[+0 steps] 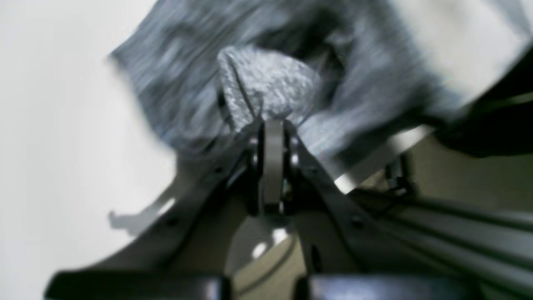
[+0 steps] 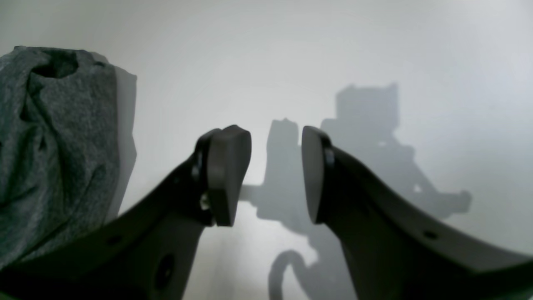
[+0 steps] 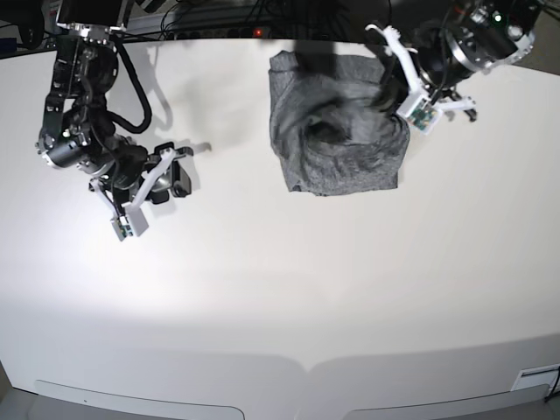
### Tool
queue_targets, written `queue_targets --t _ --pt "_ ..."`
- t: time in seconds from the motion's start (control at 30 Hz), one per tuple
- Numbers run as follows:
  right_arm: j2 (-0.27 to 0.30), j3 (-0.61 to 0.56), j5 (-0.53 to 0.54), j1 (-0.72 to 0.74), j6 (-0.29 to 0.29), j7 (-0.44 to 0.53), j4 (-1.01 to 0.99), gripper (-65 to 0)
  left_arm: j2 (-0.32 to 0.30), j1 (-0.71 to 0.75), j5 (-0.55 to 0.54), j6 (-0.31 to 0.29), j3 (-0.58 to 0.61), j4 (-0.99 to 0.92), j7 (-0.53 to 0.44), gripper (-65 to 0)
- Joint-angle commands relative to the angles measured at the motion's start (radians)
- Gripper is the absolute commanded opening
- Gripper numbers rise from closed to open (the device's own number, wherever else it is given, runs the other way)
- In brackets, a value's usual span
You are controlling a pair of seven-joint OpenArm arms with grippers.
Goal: Fold the T-shirt properly
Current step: 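Grasp the edge of the grey bundle with the left gripper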
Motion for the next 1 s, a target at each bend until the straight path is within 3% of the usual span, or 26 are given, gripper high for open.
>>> queue_targets --t 0.0,0.13,0.2,0.47,0.77,0.97 --pt "0.008 0.003 0.013 0.014 0.003 0.019 0.016 -39.4 0.0 0.031 0.021 0.022 -0.021 0.019 -0.024 -65.0" --pt "0.009 0.003 0.013 0.014 0.003 0.019 0.016 -39.4 0.022 0.126 0.12 0.145 -0.099 0.019 -0.061 -65.0" --pt "0.008 0.003 0.013 0.014 0.003 0.019 0.016 -39.4 0.045 0.161 0.161 0.177 -0.135 0.019 -0.065 -65.0" --pt "0.008 0.001 0.051 0.014 0.003 -0.005 0.016 -39.4 0.103 0.235 0.187 0.183 -0.176 0.003 -0.038 -65.0" --pt "0.008 0.001 0.058 0.014 0.004 -0.014 0.016 -39.4 0.105 0.231 0.255 0.185 -0.176 -0.142 -0.016 -65.0" --pt "0.008 0.001 0.067 0.014 0.004 -0.014 0.016 -39.4 0.105 0.175 0.281 0.322 -0.177 -0.189 -0.016 -62.8"
